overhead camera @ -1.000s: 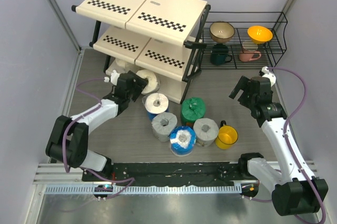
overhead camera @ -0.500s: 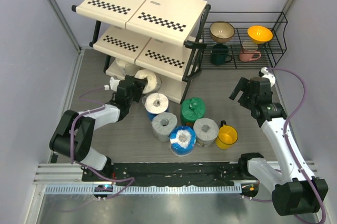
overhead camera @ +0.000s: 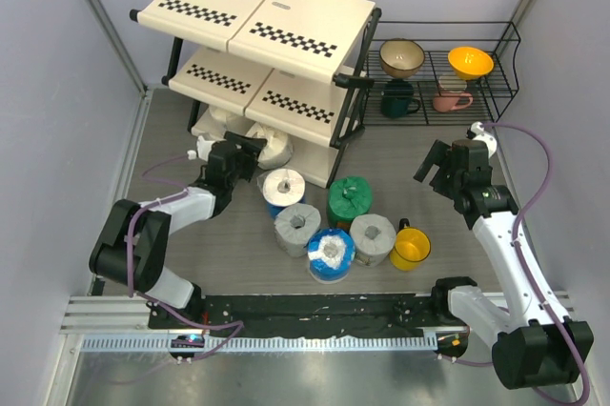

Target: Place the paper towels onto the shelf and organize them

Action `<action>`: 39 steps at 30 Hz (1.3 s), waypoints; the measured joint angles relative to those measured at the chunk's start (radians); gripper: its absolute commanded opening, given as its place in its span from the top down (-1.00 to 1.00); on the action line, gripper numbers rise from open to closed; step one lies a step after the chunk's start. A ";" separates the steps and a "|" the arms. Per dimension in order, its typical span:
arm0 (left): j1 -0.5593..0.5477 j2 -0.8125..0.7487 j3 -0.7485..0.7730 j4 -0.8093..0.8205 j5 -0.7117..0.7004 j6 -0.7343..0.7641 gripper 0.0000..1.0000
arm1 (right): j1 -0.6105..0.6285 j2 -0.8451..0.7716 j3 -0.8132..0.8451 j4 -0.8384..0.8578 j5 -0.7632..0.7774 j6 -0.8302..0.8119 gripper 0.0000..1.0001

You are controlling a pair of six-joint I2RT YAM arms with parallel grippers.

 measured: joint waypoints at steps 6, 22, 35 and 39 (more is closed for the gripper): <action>0.014 -0.001 0.033 0.000 0.012 0.001 -0.48 | 0.000 0.007 0.000 0.000 -0.015 0.001 -0.93; 0.020 0.092 0.051 0.169 0.053 -0.080 -0.47 | 0.000 0.010 0.009 -0.006 -0.026 -0.004 -0.93; 0.027 0.036 -0.001 0.208 0.062 -0.105 -0.48 | 0.000 0.009 0.009 -0.008 -0.026 -0.004 -0.93; 0.058 -0.079 -0.068 0.196 0.059 -0.104 -0.48 | 0.000 0.009 0.009 -0.008 -0.026 -0.004 -0.93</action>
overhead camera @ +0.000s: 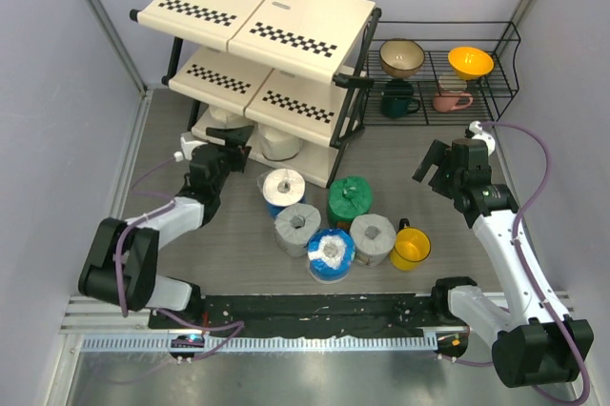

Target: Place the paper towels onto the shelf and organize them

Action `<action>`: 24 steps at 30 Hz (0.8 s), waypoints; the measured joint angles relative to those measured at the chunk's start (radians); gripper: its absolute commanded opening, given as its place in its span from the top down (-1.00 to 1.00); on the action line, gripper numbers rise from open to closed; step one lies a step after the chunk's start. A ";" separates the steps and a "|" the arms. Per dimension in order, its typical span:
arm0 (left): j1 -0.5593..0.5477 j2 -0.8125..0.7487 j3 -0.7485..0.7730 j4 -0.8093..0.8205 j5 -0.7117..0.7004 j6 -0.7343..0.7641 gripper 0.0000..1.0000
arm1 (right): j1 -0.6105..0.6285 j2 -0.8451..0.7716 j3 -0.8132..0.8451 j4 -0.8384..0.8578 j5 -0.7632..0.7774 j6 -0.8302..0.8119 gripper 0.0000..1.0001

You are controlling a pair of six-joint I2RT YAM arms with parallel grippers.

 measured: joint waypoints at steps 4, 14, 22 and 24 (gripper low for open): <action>0.030 -0.107 -0.042 -0.050 0.001 0.011 -0.49 | 0.000 0.000 0.000 -0.001 0.000 0.000 -0.93; 0.030 -0.446 0.064 -0.600 0.062 0.291 -0.71 | 0.000 -0.011 0.026 -0.028 -0.015 -0.005 -0.93; -0.087 -0.289 0.193 -0.905 0.142 0.539 -0.76 | 0.000 -0.016 0.051 -0.047 -0.034 -0.006 -0.93; -0.143 -0.221 0.193 -0.961 0.140 0.568 -0.76 | 0.000 -0.020 0.053 -0.056 -0.034 -0.008 -0.93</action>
